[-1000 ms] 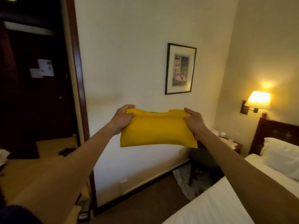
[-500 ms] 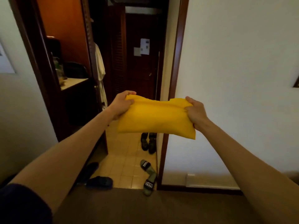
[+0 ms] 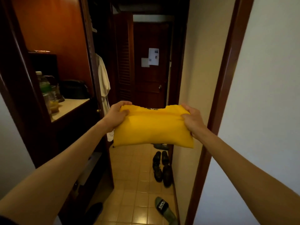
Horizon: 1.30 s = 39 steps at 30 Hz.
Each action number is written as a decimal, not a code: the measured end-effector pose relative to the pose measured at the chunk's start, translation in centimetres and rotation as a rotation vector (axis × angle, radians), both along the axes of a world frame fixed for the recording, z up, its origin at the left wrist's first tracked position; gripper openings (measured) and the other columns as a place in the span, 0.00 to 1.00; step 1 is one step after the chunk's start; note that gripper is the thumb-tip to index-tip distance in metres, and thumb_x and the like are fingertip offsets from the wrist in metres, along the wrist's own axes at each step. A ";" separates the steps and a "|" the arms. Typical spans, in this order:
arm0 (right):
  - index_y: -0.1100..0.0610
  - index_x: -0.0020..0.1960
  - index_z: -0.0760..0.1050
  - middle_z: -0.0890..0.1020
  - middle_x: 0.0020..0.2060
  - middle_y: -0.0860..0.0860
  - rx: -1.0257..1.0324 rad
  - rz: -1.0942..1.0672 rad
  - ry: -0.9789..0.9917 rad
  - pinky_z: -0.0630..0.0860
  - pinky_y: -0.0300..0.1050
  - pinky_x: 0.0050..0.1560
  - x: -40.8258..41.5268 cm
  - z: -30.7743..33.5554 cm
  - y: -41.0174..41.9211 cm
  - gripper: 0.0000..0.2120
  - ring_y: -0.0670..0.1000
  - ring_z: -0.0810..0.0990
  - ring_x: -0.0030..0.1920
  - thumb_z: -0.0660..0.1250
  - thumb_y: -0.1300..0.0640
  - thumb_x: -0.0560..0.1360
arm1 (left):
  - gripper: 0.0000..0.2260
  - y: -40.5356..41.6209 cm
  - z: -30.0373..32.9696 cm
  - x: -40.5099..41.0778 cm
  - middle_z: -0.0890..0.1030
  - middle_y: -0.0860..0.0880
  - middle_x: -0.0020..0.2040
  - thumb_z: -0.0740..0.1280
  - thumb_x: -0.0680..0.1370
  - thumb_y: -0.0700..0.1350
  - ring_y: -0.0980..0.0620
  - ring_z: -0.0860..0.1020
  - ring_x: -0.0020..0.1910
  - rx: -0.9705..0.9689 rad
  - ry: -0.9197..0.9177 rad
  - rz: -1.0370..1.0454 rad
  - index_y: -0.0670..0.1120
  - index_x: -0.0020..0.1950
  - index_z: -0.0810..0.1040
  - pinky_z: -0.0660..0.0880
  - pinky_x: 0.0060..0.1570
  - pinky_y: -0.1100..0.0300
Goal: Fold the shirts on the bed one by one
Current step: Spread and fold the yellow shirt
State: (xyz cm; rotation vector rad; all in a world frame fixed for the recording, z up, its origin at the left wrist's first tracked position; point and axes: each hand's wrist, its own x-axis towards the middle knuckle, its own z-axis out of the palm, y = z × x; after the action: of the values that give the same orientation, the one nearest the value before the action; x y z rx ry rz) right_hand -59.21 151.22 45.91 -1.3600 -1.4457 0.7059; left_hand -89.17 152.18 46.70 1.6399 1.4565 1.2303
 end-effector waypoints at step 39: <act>0.52 0.76 0.64 0.67 0.75 0.52 -0.051 0.152 -0.018 0.67 0.54 0.72 -18.0 -4.0 102.8 0.27 0.55 0.66 0.74 0.59 0.67 0.79 | 0.22 98.5 -5.9 -18.3 0.73 0.49 0.69 0.63 0.82 0.37 0.47 0.74 0.66 0.039 -0.113 0.089 0.59 0.70 0.73 0.73 0.67 0.45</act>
State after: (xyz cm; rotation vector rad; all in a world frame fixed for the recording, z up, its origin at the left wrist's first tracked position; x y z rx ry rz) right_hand -77.24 253.99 41.94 -1.3076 -1.5663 0.8351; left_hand -107.51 250.66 40.80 1.5186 1.4568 1.3853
